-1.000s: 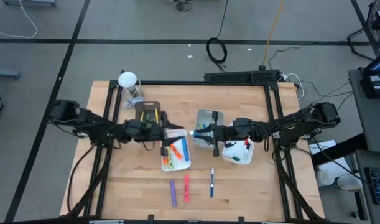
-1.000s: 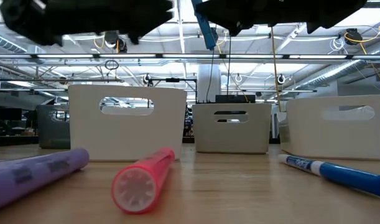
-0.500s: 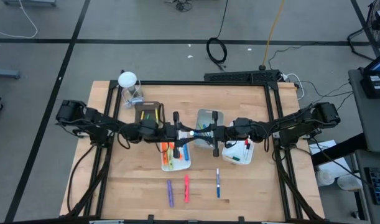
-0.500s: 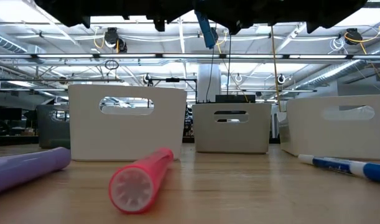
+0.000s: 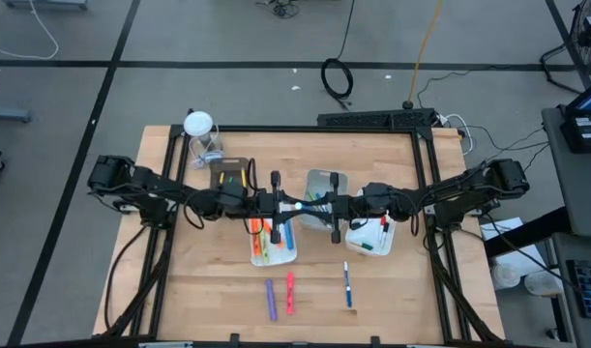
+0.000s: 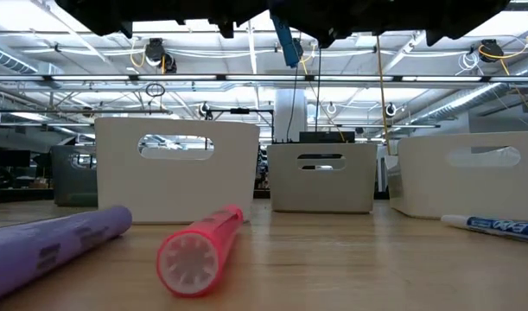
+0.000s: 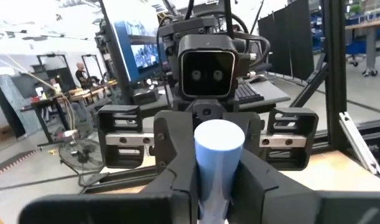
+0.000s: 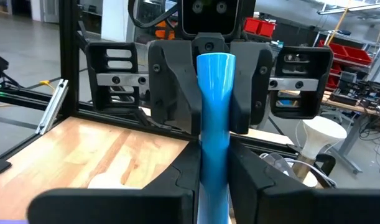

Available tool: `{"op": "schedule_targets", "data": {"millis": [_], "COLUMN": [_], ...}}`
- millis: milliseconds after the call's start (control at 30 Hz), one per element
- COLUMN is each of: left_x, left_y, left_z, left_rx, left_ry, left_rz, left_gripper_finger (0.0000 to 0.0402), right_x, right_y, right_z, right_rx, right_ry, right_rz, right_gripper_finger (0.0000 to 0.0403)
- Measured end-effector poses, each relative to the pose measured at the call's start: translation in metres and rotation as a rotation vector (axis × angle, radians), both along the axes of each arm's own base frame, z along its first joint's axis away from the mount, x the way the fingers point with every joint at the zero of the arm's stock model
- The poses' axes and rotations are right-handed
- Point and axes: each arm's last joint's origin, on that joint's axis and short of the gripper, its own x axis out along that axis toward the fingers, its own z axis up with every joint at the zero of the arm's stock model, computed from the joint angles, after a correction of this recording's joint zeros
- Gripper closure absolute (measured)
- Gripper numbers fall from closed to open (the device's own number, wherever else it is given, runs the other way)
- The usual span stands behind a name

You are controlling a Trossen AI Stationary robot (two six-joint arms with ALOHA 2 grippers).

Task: Pick & Place Markers
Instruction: Put the blue highlighter into the left white bin

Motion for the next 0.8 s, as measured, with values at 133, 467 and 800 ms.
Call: {"op": "schedule_targets", "data": {"millis": [133,467,800], "left_x": [0.000,-0.036,-0.072], "left_y": [0.000,-0.008,-0.006], "left_z": [0.000,0.030,-0.007], "left_rx": [-0.009,-0.127,-0.746], "left_ry": [-0.006,0.110,0.560], "left_rz": [0.006,0.110,0.393], "left_gripper_finger": [0.0339,0.0339,0.0339], "right_x": [0.000,-0.010,-0.028], "right_y": [0.000,-0.005,-0.003], "right_z": [0.000,-0.019,0.002], "right_rx": [0.010,0.116,0.144], "right_ry": [0.003,0.275,0.255], "right_rz": [-0.004,-0.134,-0.122], "right_gripper_finger": [0.0335,0.0152,0.0140]}}
